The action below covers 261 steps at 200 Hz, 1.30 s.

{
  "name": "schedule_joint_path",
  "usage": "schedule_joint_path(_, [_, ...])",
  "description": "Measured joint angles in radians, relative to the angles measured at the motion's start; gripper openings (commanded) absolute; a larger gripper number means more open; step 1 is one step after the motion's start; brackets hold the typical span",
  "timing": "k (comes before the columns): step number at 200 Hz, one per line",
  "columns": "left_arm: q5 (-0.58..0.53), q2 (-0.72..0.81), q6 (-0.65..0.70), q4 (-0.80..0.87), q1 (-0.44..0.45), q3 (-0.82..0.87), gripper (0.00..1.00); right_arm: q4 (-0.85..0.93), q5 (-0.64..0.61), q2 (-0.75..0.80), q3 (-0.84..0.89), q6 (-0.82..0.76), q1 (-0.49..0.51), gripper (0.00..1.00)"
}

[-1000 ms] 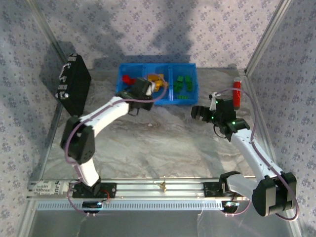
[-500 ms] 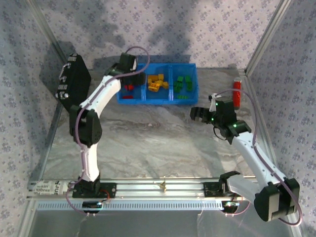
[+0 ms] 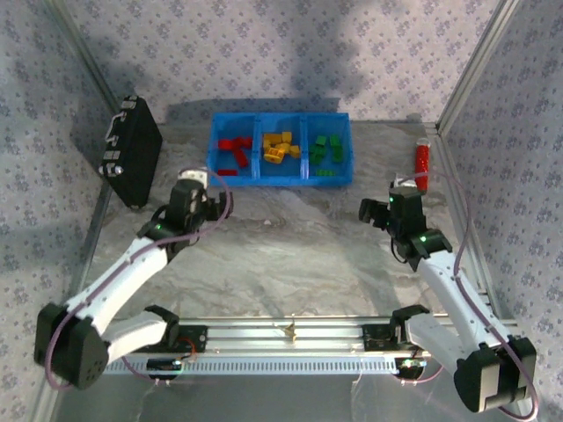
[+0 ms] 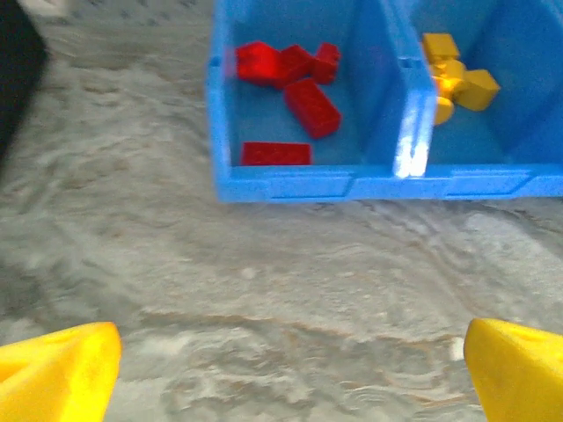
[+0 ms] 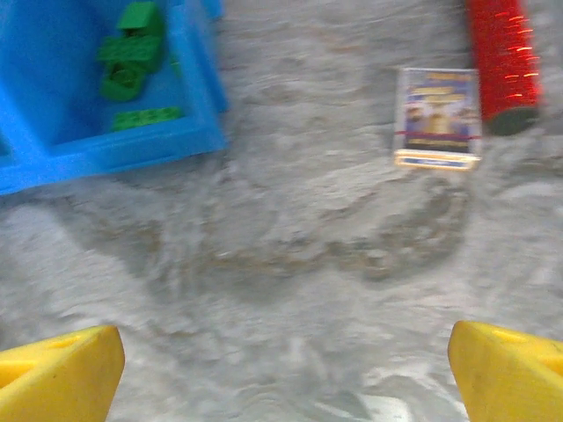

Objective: Sort the legos into containers by color
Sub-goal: Reset both arms

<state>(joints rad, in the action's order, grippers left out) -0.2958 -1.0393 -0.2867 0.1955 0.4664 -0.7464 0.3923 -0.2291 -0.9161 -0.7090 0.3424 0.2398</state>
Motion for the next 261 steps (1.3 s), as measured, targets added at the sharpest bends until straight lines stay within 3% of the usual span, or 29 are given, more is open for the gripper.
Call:
schedule_joint_path(35, [-0.165, 0.236, 0.025, -0.024, 0.0, 0.191, 1.0, -0.02, -0.223, 0.059, 0.115, -0.028, 0.02, 0.97])
schedule_joint_path(65, [-0.335, 0.408, 0.047, -0.001, 0.0, 0.306, 1.0, -0.078, -0.325, 0.092, 0.237, -0.082, 0.075, 0.99])
schedule_joint_path(128, [-0.533, 0.475, 0.094, -0.045, 0.0, 0.481, 1.0, -0.256, -0.443, 0.018, 0.366, -0.127, 0.127, 0.99])
schedule_joint_path(160, [-0.542, 0.478, 0.122, -0.125, -0.011, 0.569, 1.0, -0.344, -0.449, -0.017, 0.373, -0.126, 0.085, 0.99])
schedule_joint_path(213, [-0.449, 0.469, 0.167, -0.3, -0.128, 0.598, 1.0, -0.427, -0.444, -0.116, 0.37, -0.122, 0.013, 0.99])
schedule_joint_path(261, [-0.347, 0.335, 0.175, -0.464, -0.219, 0.605, 1.0, -0.482, -0.449, -0.159, 0.362, -0.123, 0.013, 0.99])
